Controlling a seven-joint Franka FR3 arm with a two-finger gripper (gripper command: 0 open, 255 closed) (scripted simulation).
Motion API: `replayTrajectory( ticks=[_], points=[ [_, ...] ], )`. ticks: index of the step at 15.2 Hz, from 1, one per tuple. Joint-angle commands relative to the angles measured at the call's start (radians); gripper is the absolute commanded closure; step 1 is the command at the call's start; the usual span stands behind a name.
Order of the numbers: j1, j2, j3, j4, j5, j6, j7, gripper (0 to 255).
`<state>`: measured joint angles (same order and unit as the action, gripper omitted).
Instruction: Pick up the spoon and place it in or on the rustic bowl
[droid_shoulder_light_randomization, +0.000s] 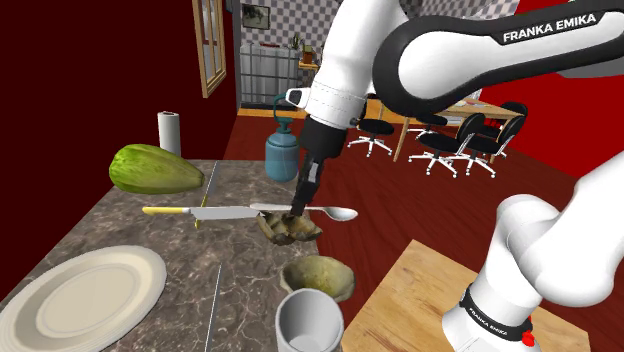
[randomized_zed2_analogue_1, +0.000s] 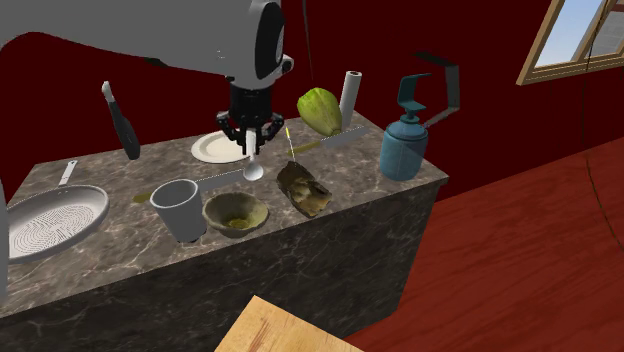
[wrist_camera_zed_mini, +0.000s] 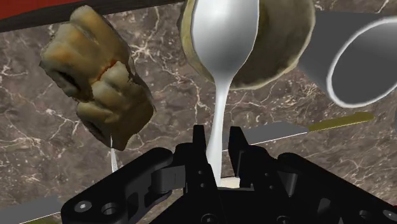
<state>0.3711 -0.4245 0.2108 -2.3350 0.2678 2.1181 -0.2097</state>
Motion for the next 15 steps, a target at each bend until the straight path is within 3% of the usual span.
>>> replayTrajectory(
  ticks=[1,4,15],
  points=[
    [0.018,-0.047,0.024,-0.030,0.012,-0.009,0.037,255],
    [0.044,-0.110,0.059,-0.073,0.031,-0.019,0.085,255],
    [0.054,-0.071,0.078,-0.192,0.057,0.138,0.062,255]
  ],
)
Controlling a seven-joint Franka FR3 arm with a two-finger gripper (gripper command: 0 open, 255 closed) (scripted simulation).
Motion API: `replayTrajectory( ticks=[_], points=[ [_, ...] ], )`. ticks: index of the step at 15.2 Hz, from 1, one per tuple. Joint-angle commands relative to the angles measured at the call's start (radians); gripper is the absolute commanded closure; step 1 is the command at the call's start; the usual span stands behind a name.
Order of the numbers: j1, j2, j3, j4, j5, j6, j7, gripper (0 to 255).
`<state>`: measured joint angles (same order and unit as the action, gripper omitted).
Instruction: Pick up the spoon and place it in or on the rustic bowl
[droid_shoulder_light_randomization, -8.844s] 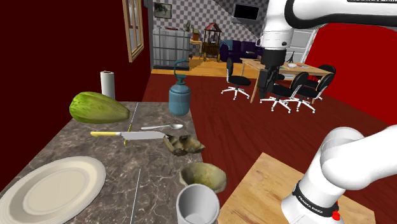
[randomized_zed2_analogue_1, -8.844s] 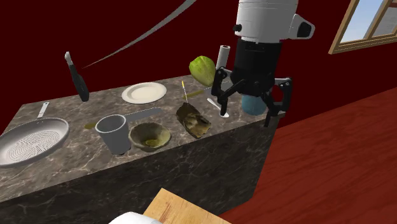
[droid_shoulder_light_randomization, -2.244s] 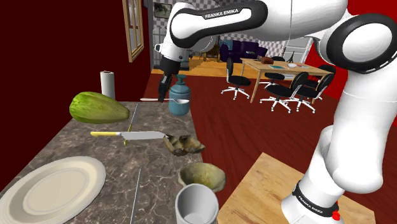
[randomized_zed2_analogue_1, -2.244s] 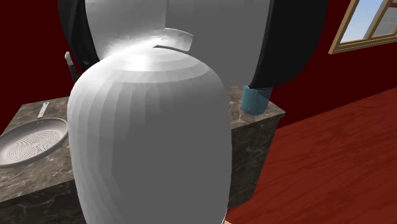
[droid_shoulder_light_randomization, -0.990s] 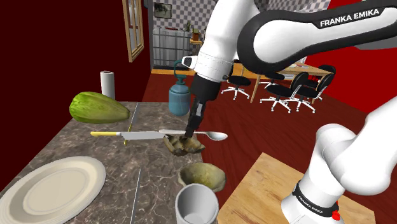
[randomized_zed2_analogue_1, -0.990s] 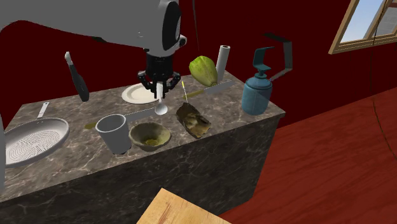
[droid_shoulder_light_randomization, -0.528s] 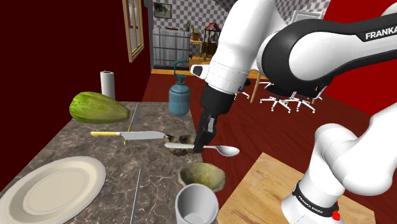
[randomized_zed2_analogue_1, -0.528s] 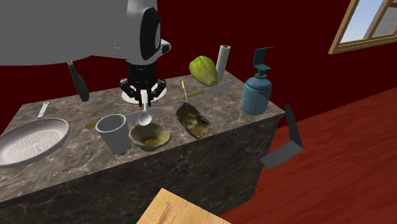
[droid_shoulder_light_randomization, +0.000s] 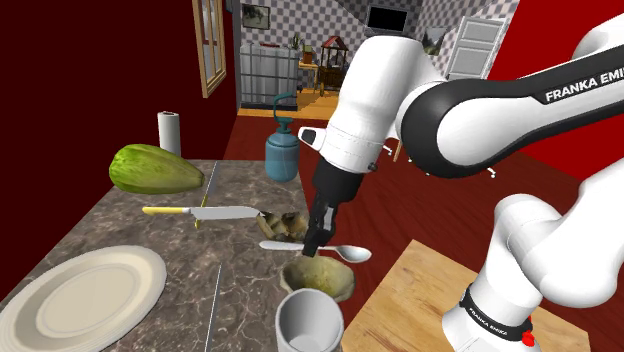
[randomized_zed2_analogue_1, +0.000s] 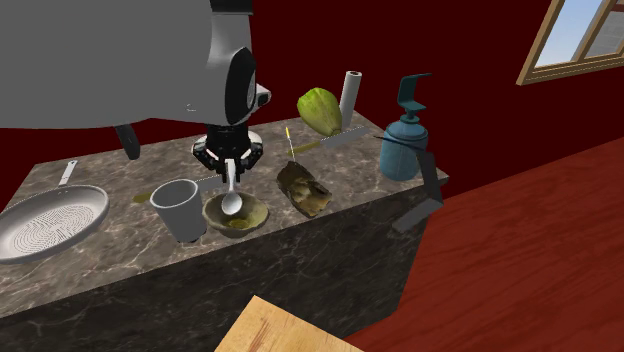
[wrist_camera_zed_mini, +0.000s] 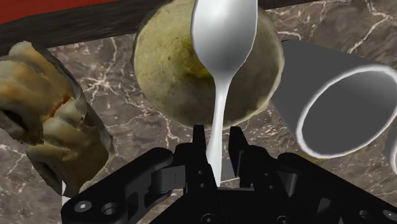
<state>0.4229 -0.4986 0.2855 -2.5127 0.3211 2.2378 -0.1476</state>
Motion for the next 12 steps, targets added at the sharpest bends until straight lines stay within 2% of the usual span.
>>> replayTrajectory(
  ticks=[1,4,12],
  points=[
    [0.003,0.009,0.006,-0.024,0.006,0.033,-0.003,255],
    [0.007,0.031,0.013,-0.058,0.016,0.089,-0.011,255],
    [0.007,0.031,0.013,-0.058,0.016,0.089,-0.011,255]
  ],
)
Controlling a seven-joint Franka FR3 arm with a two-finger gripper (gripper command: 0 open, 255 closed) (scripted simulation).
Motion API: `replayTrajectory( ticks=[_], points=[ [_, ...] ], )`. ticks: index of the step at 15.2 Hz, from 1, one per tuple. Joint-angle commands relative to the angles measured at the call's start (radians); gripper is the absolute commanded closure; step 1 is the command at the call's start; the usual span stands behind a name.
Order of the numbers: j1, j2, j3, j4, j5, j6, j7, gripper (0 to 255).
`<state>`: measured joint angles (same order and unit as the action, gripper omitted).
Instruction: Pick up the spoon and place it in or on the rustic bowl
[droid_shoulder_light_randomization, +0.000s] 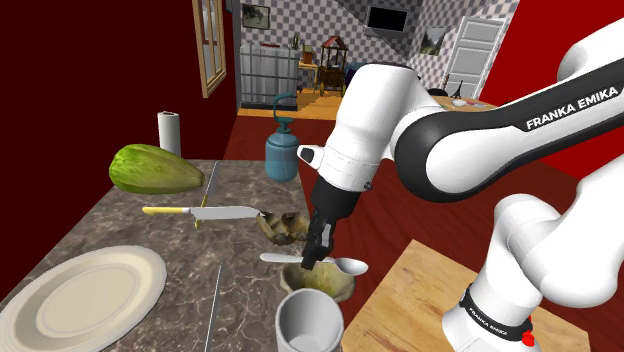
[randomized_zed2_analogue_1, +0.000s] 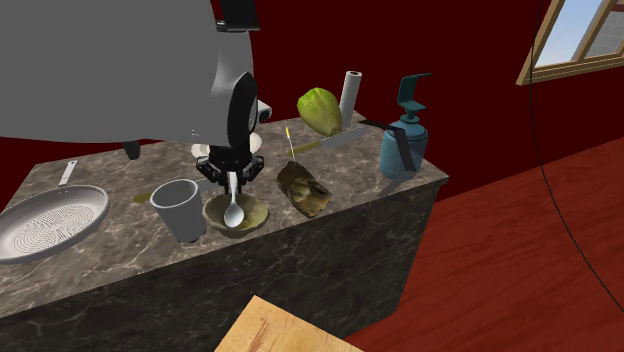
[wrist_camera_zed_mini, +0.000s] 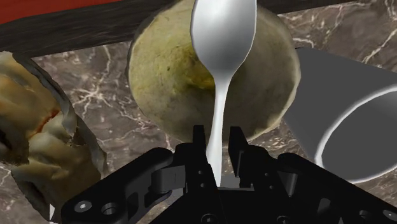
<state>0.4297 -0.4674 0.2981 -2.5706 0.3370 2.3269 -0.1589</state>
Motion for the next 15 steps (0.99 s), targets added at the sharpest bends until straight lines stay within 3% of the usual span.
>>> replayTrajectory(
  ticks=[1,6,10,15],
  points=[
    [0.000,0.000,0.000,0.000,0.000,0.000,0.000,0],
    [0.000,0.000,0.000,0.000,0.000,0.000,0.000,0],
    [-0.007,-0.085,-0.032,0.060,-0.019,-0.147,0.004,0],
    [-0.007,-0.085,-0.032,0.060,-0.019,-0.147,0.004,0]
  ],
)
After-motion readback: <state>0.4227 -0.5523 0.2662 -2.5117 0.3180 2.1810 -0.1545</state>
